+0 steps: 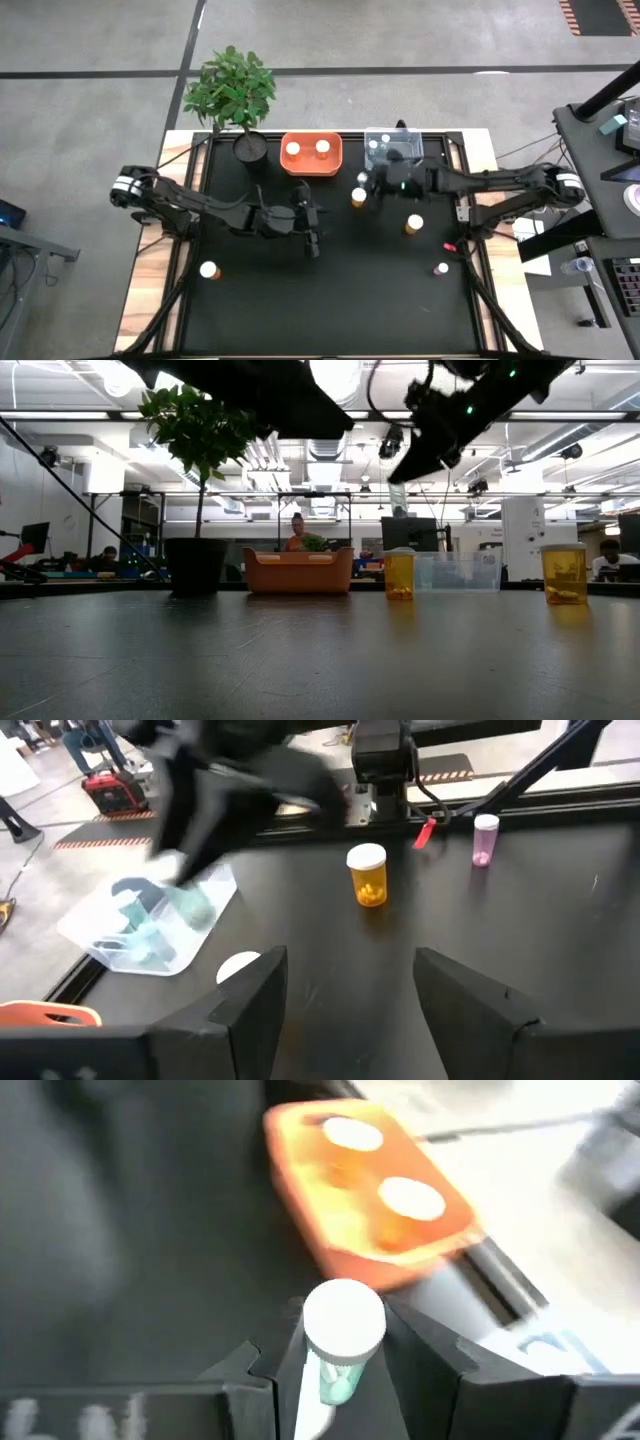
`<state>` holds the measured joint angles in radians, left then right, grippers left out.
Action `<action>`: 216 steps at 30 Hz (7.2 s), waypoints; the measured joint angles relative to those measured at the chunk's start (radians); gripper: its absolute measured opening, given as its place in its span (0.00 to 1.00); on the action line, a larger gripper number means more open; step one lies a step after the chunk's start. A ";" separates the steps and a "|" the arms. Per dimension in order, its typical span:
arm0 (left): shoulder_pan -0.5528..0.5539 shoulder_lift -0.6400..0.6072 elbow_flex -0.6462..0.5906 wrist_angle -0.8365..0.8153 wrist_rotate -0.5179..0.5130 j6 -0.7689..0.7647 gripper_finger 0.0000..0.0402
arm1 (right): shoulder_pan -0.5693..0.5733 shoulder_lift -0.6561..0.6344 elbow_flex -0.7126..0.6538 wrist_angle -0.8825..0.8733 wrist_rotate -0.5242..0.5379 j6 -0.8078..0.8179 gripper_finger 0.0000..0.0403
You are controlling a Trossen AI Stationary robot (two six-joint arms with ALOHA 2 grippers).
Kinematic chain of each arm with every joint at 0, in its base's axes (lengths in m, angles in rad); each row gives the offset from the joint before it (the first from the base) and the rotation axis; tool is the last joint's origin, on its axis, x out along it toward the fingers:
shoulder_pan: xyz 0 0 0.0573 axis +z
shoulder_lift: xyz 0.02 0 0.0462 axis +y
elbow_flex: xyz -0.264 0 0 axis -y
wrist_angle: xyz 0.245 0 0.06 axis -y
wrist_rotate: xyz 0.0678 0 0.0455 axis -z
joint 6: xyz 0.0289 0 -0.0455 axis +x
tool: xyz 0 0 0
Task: Pick and place medicine bottles into bin by pill shape (circle, oval)
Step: Put the blue pill bottle into the transparent bin, then put the orange pill bottle into the orange bin
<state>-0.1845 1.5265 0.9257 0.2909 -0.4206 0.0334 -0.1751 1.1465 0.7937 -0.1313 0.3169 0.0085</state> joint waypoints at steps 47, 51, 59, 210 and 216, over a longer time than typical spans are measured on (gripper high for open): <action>0.002 -0.016 -0.002 -0.018 -0.032 0.010 0.50 | -0.641 -0.005 -0.464 0.481 0.004 0.260 0.38; 0.002 -0.016 -0.002 -0.017 -0.032 0.010 0.50 | -0.641 -0.005 -0.453 0.470 -0.005 0.261 0.47; 0.002 -0.016 -0.002 -0.014 -0.031 0.010 0.50 | -0.641 -0.004 -0.420 0.465 -0.012 0.238 0.54; -0.272 -0.126 0.164 -1.347 0.568 -1.401 0.49 | -0.074 -0.338 -0.294 0.245 -0.167 0.003 0.53; -0.153 0.064 0.367 -1.353 0.569 -1.104 0.49 | -0.074 -0.338 -0.293 0.245 -0.167 -0.003 0.53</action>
<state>-0.3376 1.5901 1.2927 -1.0624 0.1482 -1.0711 -0.2489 0.8085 0.5003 0.1135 0.1501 0.0059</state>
